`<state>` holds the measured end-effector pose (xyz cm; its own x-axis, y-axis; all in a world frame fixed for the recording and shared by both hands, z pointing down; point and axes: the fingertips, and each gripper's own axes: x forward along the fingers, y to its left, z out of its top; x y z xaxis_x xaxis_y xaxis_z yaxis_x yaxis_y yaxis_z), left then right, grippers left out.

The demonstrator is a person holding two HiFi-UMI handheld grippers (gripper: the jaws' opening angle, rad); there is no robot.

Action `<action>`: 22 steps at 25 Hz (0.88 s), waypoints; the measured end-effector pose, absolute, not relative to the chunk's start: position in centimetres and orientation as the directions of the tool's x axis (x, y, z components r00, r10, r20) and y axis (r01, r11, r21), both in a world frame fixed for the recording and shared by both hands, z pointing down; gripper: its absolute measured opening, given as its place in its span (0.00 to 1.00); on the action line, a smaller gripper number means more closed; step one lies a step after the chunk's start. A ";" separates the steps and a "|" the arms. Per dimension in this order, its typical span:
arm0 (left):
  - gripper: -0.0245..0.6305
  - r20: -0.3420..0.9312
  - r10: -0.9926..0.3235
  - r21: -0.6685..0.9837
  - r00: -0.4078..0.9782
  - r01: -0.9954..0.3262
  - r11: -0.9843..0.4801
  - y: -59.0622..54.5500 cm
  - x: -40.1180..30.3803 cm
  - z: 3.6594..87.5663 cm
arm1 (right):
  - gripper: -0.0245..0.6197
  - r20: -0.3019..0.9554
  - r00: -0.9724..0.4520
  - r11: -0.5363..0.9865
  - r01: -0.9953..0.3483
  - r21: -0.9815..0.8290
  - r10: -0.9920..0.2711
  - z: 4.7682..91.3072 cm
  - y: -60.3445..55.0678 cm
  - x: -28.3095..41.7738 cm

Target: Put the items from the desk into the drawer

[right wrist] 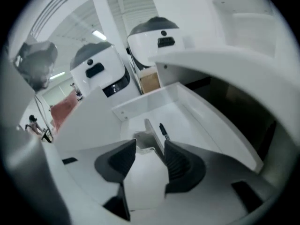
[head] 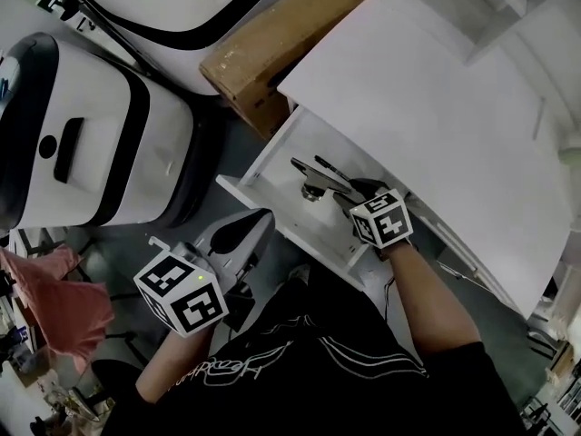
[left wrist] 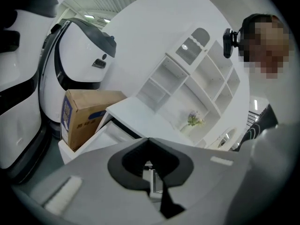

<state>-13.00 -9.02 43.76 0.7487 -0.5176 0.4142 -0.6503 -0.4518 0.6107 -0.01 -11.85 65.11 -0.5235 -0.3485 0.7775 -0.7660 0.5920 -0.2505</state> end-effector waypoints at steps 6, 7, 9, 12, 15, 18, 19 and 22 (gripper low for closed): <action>0.05 0.313 -0.429 0.607 0.847 -0.526 -0.596 -7.7 -9.4 40.5 | 0.32 0.623 -0.559 0.539 -0.805 -0.248 -0.548 52.4 -7.3 2.1; 0.05 0.297 -0.418 0.605 0.859 -0.507 -0.613 -7.6 -8.7 39.7 | 0.32 0.592 -0.555 0.531 -0.813 -0.239 -0.585 50.1 -6.7 2.6; 0.05 0.261 -0.394 0.599 0.881 -0.468 -0.650 -7.0 -7.3 38.1 | 0.32 0.524 -0.542 0.518 -0.829 -0.209 -0.657 45.3 -5.4 3.6; 0.05 0.208 -0.344 0.568 0.916 -0.400 -0.720 -5.9 -5.7 35.6 | 0.32 0.415 -0.517 0.498 -0.852 -0.163 -0.749 38.4 -3.9 4.8; 0.05 0.167 -0.319 0.514 0.933 -0.358 -0.779 -4.9 -4.8 32.2 | 0.32 0.303 -0.510 0.487 -0.860 -0.155 -0.805 31.8 -2.4 5.1; 0.05 0.123 -0.312 0.429 0.942 -0.334 -0.839 -4.0 -4.3 28.6 | 0.27 0.184 -0.490 0.471 -0.871 -0.136 -0.852 26.2 -0.9 5.6; 0.05 0.106 -0.307 0.402 0.946 -0.323 -0.857 -3.8 -4.0 27.5 | 0.22 0.138 -0.482 0.468 -0.875 -0.123 -0.865 24.4 -0.4 5.8; 0.05 0.046 -0.282 0.373 0.958 -0.279 -0.885 -2.9 -3.4 24.3 | 0.06 0.009 -0.481 0.475 -0.868 -0.142 -0.877 20.3 1.5 6.0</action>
